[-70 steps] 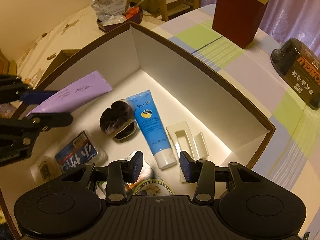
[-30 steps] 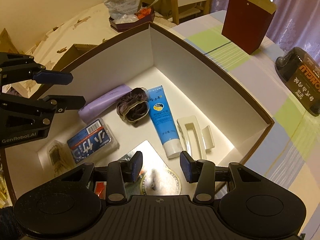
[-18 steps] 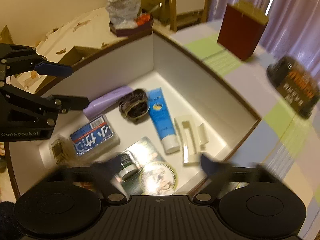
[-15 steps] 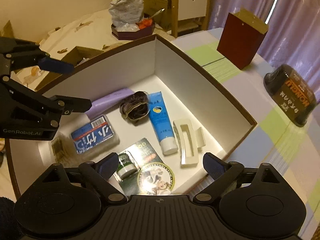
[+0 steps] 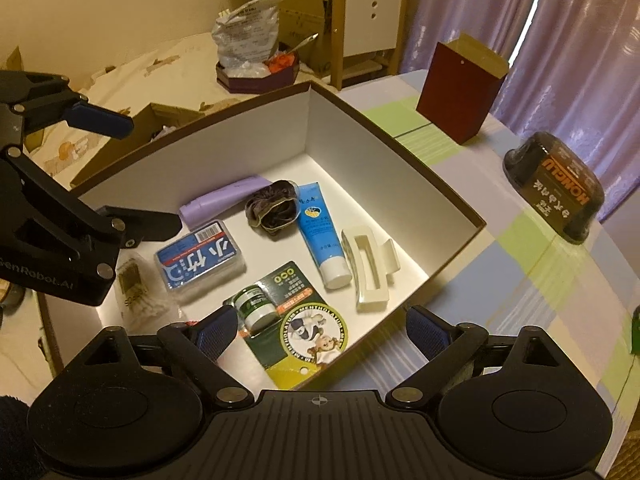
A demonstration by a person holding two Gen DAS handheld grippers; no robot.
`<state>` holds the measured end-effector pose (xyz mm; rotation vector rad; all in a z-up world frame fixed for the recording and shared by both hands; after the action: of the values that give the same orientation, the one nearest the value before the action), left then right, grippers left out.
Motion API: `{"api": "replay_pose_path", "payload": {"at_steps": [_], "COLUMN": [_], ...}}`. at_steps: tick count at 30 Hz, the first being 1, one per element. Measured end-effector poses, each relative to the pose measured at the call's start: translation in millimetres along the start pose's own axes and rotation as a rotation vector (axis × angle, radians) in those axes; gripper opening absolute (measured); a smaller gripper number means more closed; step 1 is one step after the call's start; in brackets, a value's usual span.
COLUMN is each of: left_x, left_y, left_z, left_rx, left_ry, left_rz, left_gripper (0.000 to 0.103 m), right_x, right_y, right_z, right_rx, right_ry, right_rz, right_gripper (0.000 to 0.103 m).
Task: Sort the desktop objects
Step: 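Withdraw both open tools from the box toward the remaining items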
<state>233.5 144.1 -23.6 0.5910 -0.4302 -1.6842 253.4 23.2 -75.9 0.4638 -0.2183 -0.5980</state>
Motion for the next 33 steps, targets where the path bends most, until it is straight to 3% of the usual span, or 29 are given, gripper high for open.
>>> {"api": "replay_pose_path", "payload": {"at_steps": [22, 33], "left_x": [48, 91], "left_y": [-27, -44], "left_z": [69, 101], "left_rx": [0.063, 0.083], "left_ry": [0.015, -0.02], "left_rz": [0.021, 0.036], "left_gripper": [0.093, 0.093], "right_x": [-4, 7], "right_y": [-54, -98], "right_z": [78, 113], "right_rx": [0.117, 0.153], "right_ry": [0.047, 0.09], "right_rz": [-0.056, -0.109], "right_gripper": [0.094, 0.094]}}
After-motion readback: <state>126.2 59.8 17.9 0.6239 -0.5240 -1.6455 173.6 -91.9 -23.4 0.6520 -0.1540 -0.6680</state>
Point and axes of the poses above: each gripper's, at about its wrist camera, not at the fingertips, and z roughly against the way its jaws point, x to its right, y to its top, the point moved 2 cm from there along -z, roughly the way its jaws point, and after that the axes turned 2 degrees about -x, right-handed, at the moved point
